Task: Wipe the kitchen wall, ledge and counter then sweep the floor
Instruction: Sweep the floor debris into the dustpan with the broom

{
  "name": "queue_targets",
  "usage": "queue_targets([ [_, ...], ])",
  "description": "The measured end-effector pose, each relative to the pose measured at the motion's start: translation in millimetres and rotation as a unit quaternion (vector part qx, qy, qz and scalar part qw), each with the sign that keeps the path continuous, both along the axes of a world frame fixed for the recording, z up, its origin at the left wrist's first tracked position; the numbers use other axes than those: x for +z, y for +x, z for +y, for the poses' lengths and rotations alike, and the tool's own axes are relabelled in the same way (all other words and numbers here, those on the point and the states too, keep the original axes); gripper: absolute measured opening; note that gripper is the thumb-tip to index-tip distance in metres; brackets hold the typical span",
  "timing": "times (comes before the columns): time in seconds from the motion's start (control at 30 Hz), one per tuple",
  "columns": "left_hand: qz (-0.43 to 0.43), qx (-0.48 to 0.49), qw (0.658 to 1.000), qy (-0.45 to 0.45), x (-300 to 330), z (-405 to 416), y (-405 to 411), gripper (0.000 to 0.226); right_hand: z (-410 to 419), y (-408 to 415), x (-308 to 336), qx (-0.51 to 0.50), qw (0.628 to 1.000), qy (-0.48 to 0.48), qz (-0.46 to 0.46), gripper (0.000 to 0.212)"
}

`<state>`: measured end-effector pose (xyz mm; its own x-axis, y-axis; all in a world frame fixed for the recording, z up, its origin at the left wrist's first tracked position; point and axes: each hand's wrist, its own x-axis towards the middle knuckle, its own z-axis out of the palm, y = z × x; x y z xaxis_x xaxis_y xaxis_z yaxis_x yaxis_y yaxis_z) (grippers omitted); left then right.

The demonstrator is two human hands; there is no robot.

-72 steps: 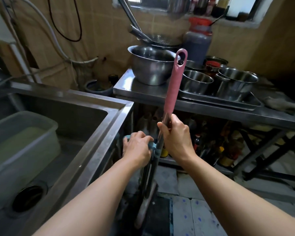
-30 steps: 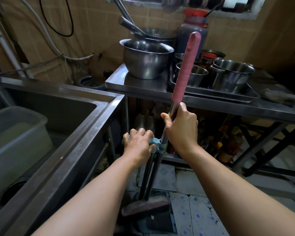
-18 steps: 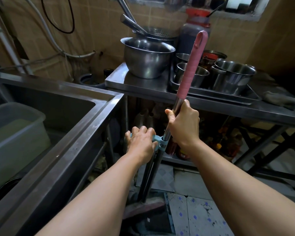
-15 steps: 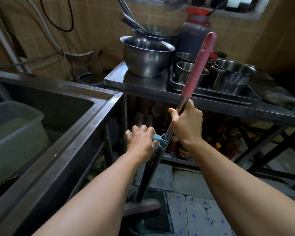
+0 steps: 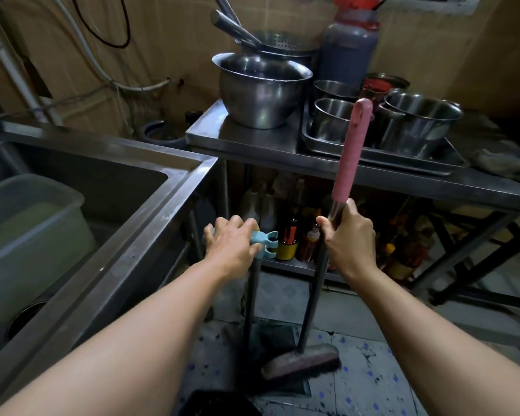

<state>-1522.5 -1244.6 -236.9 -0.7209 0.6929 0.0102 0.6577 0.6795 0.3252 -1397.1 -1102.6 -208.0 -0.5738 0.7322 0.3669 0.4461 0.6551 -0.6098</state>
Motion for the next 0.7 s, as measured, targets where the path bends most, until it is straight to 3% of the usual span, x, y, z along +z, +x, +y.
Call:
queue_targets([
  [0.37, -0.056, -0.013, 0.997, -0.05, 40, -11, 23, 0.047, -3, 29, 32, 0.025, 0.998, -0.019, -0.056, 0.02],
  [0.7, -0.139, -0.042, 0.986, 0.087, 156, -18, 73, 0.053, -24, 72, 86, 0.048, 0.995, -0.032, -0.079, 0.021],
])
